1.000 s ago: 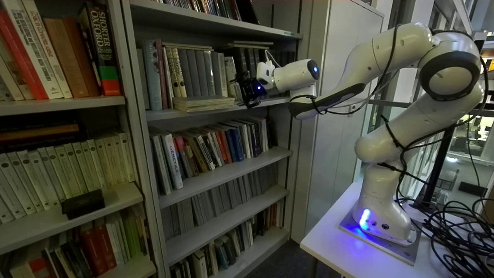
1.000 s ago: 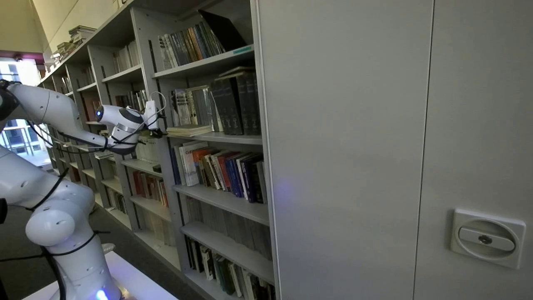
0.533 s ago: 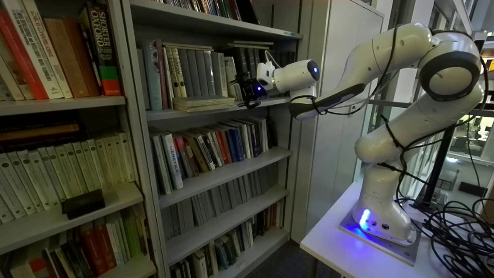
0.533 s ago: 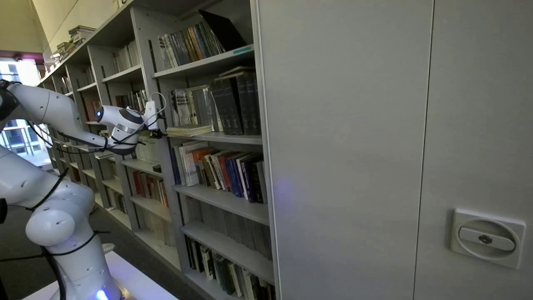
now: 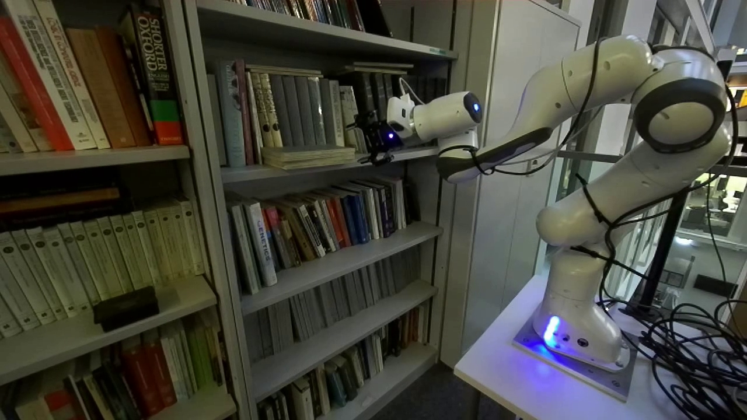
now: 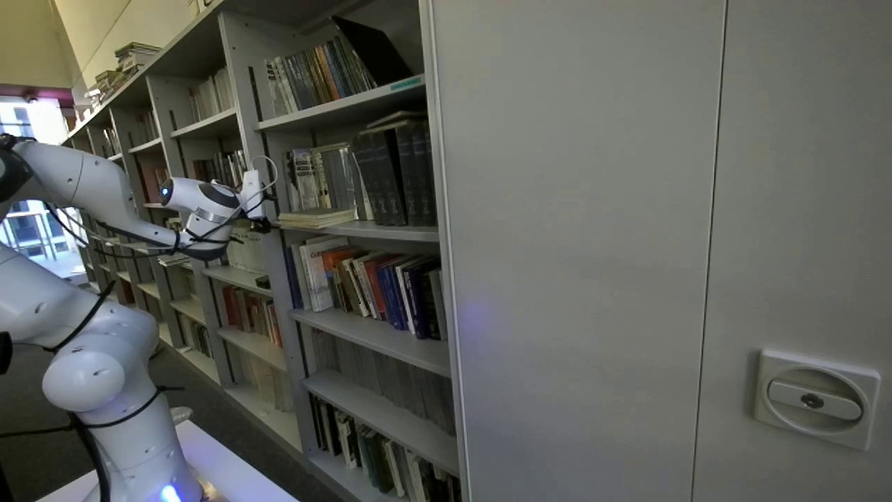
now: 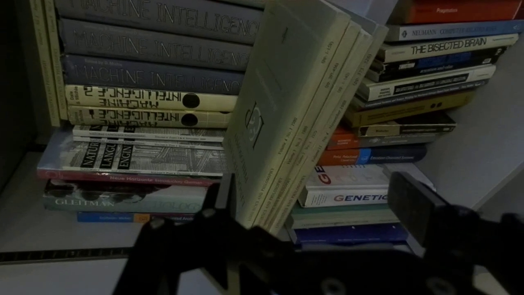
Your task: Put the lying book on the top of the standing ones
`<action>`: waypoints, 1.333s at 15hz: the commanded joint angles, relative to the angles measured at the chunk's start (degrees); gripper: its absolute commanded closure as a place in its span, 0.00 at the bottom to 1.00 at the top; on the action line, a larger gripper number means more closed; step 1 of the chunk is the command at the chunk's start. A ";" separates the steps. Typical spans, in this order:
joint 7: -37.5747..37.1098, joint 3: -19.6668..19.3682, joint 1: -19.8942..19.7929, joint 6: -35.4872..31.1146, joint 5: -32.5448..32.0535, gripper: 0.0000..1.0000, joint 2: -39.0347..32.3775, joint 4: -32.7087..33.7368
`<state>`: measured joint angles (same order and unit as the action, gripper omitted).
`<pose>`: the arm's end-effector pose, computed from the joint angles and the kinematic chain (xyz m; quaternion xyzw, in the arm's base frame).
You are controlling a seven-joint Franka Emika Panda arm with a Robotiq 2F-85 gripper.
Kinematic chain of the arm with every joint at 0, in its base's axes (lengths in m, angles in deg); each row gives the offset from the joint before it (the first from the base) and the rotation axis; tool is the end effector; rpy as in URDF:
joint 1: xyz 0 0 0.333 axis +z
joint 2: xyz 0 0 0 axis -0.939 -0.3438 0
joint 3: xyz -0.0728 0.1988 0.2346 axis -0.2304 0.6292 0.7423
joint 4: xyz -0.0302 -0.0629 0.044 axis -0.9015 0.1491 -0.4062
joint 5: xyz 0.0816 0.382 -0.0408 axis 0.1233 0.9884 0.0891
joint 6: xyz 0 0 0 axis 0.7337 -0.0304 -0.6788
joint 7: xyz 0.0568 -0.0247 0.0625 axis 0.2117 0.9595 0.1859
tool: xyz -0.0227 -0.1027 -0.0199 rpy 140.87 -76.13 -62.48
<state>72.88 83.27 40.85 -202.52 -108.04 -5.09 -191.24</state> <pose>0.3780 0.2586 0.5486 0.4260 0.6777 0.4292 0.4184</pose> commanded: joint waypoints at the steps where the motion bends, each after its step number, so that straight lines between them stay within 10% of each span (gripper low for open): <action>1: 0.09 2.02 -3.54 -0.11 0.77 0.00 -0.29 1.99; 20: -4.95 15.04 -19.57 0.58 12.15 0.00 -5.49 10.99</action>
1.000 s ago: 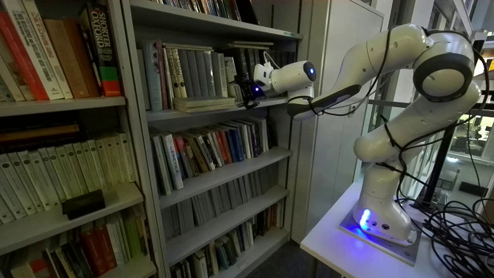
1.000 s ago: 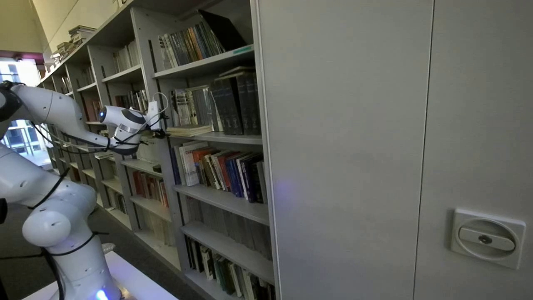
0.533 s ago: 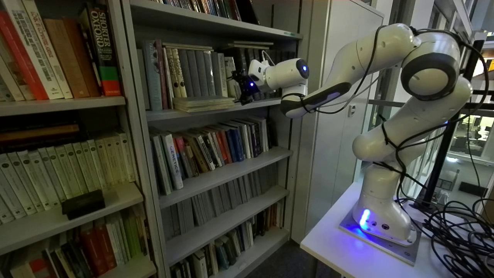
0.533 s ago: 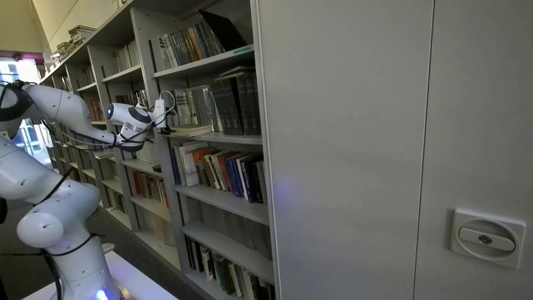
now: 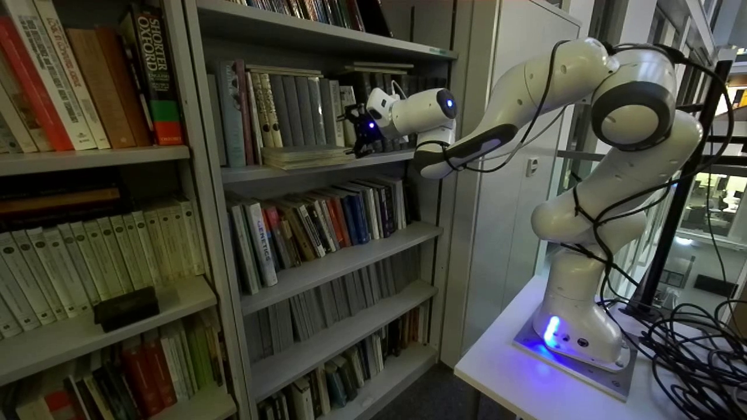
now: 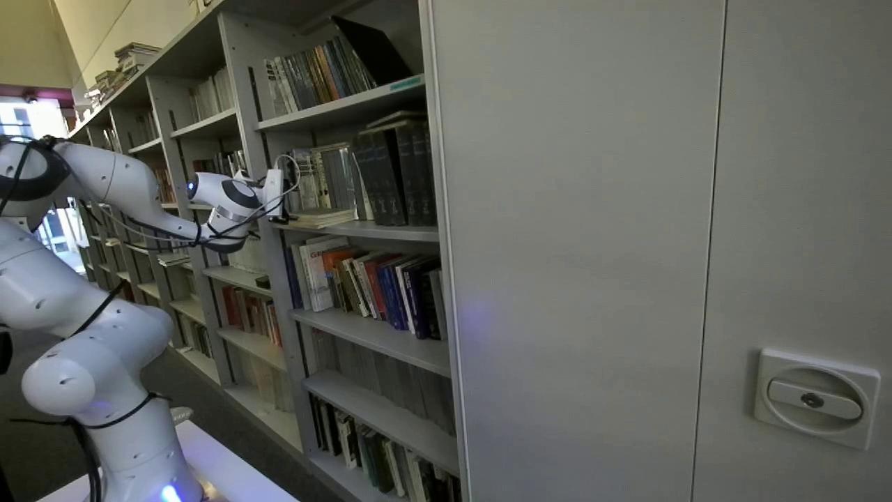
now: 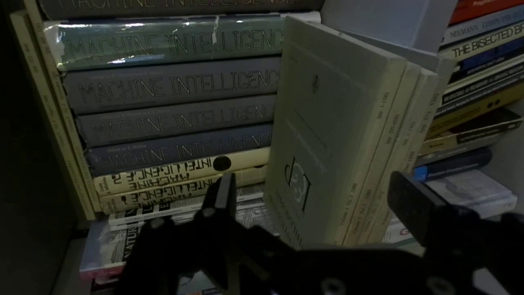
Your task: Put the lying book on the top of the standing ones
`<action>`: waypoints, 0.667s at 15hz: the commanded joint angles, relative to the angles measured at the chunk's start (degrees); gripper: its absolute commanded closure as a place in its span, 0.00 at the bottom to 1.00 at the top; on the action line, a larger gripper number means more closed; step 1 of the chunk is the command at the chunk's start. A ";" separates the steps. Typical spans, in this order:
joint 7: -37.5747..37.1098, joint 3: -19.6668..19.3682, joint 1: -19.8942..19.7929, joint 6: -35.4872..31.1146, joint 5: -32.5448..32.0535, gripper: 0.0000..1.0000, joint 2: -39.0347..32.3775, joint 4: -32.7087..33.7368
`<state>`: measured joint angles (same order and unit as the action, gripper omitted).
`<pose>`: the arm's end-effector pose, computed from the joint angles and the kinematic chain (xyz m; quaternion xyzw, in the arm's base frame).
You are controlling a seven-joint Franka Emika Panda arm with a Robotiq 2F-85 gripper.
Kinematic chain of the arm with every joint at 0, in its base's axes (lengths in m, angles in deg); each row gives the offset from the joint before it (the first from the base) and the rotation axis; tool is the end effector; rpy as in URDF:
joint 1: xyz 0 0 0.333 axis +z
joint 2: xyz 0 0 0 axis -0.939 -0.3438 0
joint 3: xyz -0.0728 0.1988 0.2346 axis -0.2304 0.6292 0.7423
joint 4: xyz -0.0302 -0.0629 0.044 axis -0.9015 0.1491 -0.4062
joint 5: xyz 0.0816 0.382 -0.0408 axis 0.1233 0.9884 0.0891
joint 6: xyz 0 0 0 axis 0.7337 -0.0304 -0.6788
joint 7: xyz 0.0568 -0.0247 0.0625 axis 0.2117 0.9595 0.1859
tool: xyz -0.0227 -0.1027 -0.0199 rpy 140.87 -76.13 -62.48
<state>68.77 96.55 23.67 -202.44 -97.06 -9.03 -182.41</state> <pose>0.4437 0.2530 0.5628 0.5115 0.6022 0.4659 0.3983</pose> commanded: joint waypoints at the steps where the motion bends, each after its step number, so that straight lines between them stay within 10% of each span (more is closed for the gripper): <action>1: -1.14 2.21 -2.97 0.40 1.55 0.00 -1.56 2.12; 10: -2.04 5.70 -7.40 0.48 2.51 0.00 -2.07 3.43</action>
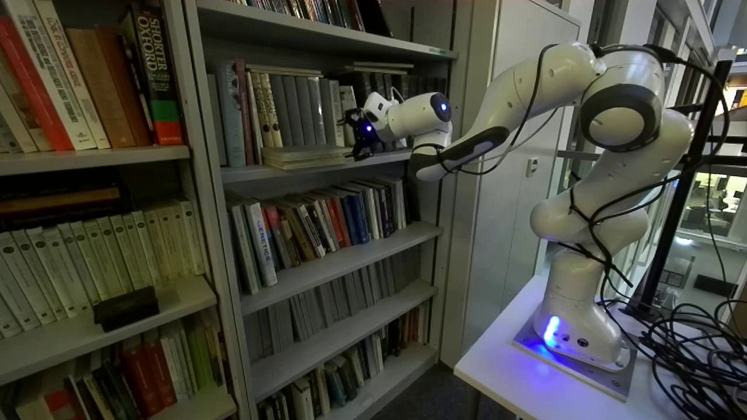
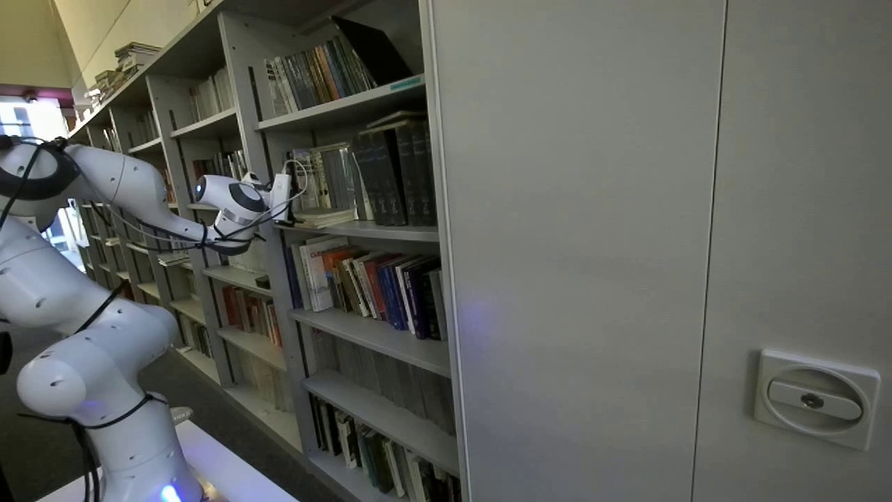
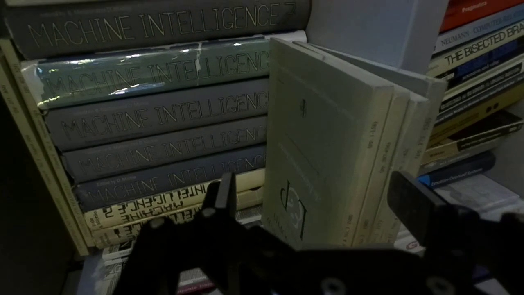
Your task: Put the lying book on the top of the standing ones
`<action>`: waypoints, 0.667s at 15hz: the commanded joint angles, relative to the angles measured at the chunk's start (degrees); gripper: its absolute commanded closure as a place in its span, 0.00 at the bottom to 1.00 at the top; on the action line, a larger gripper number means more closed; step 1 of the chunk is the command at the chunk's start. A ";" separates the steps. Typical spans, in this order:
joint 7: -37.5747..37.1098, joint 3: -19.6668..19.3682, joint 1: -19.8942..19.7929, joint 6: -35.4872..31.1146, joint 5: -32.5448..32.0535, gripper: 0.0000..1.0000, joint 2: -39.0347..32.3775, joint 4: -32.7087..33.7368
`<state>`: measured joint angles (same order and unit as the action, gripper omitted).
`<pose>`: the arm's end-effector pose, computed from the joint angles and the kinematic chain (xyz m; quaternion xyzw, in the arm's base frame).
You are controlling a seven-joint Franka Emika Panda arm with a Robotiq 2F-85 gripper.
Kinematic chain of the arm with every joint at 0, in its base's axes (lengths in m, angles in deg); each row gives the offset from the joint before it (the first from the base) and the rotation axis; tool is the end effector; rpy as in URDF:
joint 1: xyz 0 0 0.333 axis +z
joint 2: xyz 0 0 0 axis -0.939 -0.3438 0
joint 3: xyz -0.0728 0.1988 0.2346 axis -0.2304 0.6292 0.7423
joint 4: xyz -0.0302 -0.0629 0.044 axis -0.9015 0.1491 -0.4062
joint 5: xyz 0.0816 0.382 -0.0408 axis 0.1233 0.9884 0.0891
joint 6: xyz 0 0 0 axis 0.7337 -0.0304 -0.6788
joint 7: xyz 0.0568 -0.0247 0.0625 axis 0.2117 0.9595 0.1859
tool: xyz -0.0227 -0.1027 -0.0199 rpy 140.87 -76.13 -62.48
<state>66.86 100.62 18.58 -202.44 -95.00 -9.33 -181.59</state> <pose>0.4595 0.2460 0.5522 0.5387 0.5842 0.4648 0.3904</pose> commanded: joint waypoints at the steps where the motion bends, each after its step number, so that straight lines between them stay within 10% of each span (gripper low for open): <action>1: -0.18 1.87 -2.69 0.42 0.46 0.00 -1.79 2.81; 10: -0.71 3.21 -4.59 0.41 0.19 0.00 -1.67 3.91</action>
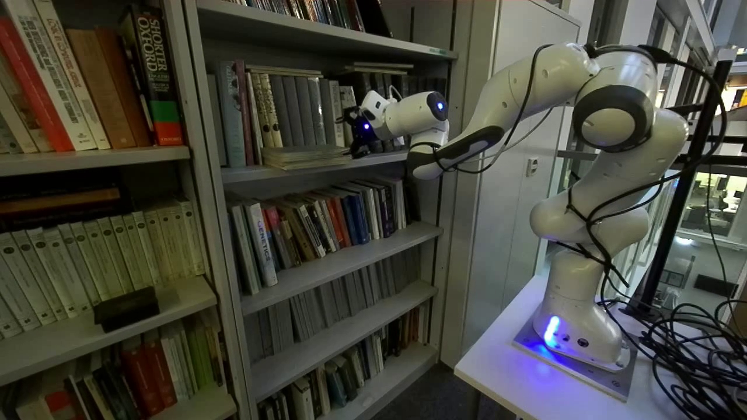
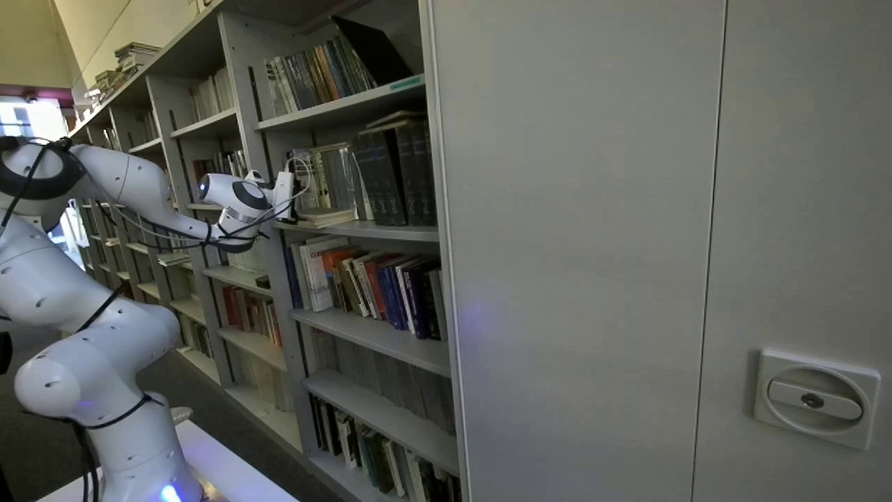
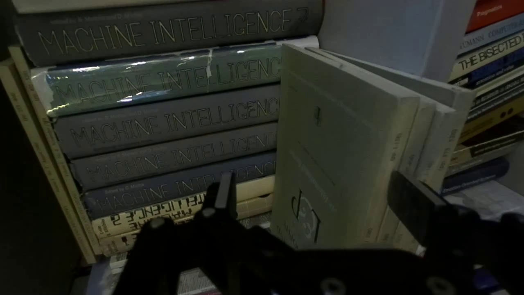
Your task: Put the lying book on the top of the standing ones
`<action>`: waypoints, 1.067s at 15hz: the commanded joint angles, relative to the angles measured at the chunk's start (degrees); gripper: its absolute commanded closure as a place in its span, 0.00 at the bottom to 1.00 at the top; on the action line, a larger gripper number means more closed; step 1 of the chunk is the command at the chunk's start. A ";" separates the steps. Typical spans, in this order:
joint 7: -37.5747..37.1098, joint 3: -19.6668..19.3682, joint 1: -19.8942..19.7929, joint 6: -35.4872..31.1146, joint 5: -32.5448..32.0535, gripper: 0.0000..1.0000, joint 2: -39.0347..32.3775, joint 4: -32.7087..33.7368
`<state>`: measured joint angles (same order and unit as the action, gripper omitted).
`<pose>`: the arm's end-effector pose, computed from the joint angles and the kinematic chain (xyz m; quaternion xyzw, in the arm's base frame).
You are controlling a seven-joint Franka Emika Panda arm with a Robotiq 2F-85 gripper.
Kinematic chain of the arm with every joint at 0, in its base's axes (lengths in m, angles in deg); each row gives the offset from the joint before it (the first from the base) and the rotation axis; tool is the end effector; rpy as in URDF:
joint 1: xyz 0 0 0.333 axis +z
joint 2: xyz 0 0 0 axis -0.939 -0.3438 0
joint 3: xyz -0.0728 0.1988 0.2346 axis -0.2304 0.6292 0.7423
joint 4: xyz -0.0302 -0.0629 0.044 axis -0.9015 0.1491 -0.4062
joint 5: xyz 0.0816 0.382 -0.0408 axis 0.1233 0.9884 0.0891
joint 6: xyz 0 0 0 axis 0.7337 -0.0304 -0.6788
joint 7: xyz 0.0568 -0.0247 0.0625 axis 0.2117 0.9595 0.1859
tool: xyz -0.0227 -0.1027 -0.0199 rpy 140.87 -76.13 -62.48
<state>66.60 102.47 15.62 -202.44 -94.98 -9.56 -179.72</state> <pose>0.4696 0.2442 0.5571 0.5391 0.5790 0.4663 0.3958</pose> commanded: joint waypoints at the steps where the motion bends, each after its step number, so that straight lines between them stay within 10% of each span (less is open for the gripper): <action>1: -0.43 1.50 -1.70 0.35 0.13 0.00 -1.39 2.01; 16: 0.08 3.85 -3.93 0.86 -0.44 0.00 -2.39 3.35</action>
<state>66.60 104.47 14.20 -202.44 -94.98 -9.58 -179.26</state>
